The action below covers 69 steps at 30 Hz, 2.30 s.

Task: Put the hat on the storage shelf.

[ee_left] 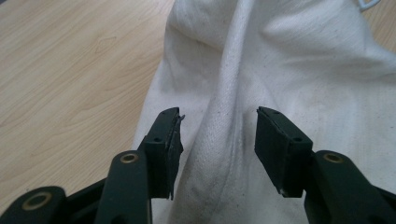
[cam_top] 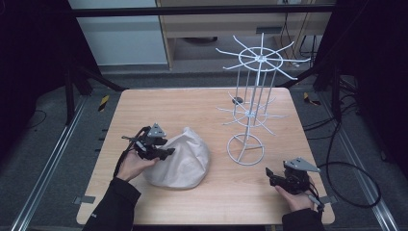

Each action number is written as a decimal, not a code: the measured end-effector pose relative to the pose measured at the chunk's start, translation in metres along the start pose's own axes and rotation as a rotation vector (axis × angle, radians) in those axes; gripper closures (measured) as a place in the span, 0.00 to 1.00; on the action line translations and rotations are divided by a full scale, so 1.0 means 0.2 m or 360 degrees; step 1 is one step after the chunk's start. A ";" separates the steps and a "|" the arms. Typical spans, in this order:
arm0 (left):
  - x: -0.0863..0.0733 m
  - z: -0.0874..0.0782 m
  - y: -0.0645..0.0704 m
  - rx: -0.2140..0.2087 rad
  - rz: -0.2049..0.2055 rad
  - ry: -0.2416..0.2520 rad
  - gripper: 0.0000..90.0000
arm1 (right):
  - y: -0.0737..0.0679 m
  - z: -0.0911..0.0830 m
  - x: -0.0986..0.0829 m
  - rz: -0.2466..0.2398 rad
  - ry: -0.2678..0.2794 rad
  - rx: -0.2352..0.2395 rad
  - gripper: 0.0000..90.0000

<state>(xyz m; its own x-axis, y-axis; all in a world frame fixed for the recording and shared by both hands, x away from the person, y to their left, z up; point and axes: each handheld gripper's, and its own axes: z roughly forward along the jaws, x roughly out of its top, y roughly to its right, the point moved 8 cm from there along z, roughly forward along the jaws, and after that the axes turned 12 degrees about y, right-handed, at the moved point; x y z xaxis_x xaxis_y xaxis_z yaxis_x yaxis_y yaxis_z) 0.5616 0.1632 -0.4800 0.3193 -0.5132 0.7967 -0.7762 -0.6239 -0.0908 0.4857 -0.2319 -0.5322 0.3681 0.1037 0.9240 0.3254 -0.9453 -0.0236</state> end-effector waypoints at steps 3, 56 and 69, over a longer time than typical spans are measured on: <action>0.00 0.01 0.00 -0.0015 -0.0001 -0.0013 0.60 | 0.00 0.00 0.00 0.0001 -0.0002 0.0001 0.30; 0.16 -0.34 0.09 -0.0038 -0.0110 0.0365 0.97 | 0.00 -0.01 0.00 -0.0001 0.0005 0.0013 0.30; 0.25 -0.44 0.10 0.0012 -0.0158 0.0570 0.97 | 0.00 -0.01 0.00 -0.0006 0.0007 0.0012 0.30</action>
<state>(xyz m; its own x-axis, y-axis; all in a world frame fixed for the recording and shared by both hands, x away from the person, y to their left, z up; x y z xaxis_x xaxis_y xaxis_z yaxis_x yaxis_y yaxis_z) 0.5141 0.1766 -0.3902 0.1811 -0.2119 0.9604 -0.7467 -0.6651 -0.0059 0.4844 -0.2326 -0.5307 0.3631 0.1056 0.9258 0.3335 -0.9425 -0.0233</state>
